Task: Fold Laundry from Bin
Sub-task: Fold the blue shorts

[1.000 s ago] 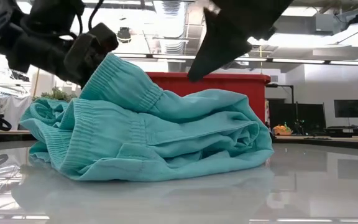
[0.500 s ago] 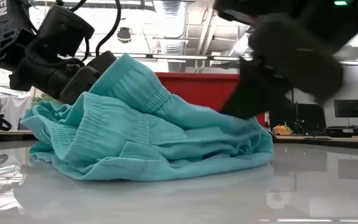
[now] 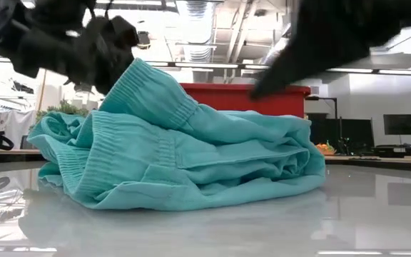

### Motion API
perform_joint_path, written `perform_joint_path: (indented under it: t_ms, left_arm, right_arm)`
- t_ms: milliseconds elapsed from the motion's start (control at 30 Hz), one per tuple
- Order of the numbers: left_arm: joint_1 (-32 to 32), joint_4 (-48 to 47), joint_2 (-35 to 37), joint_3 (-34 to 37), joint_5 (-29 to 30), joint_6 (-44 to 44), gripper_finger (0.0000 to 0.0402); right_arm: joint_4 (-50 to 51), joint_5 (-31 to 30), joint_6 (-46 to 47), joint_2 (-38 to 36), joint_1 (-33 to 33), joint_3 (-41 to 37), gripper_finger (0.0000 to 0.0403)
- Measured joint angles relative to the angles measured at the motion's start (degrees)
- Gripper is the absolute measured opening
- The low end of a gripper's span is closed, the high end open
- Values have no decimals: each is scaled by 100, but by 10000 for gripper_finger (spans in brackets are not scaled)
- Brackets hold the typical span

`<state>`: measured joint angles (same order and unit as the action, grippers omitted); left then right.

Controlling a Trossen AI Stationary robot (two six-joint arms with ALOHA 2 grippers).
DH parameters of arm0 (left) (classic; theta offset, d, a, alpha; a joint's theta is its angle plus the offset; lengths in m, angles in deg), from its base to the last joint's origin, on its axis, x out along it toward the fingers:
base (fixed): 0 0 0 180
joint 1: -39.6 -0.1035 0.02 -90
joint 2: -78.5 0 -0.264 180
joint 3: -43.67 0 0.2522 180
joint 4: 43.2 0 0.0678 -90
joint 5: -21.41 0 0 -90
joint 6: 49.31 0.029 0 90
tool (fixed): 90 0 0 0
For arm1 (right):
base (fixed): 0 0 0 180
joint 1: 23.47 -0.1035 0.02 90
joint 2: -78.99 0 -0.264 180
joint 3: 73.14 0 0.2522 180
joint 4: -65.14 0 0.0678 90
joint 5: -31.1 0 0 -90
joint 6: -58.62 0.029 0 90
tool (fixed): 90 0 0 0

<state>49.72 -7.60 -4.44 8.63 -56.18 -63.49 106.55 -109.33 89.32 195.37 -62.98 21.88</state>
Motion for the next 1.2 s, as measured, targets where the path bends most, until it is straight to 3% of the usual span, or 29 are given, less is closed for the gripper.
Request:
perform_joint_path:
  t_ms: [167, 400, 500, 633, 1033, 1200]
  left_arm:
    - [436, -1006, 1014, 0, 110, -4, 0]
    - [1453, -2507, 1402, 4, 1521, -295, 0]
    - [1747, -2539, 1222, 4, 1869, -398, 0]
    - [1930, -2586, 935, -4, 2257, -616, 0]
    - [1988, -2364, -520, -2, 2435, -1333, 0]
    - [1988, -2057, -992, -7, 2474, -1619, 0]
  right_arm:
    - [-264, -86, -551, 12, 20, 172, 20]
    - [-2180, 625, -2000, 257, 435, 185, 20]
    - [-2805, 819, -2500, 364, 518, 178, 20]
    - [-3037, 1258, -2396, 538, 547, 188, 20]
    - [-2891, 1858, -1973, 958, 508, 183, 20]
    - [-2727, 2518, -1771, 972, 617, 167, 20]
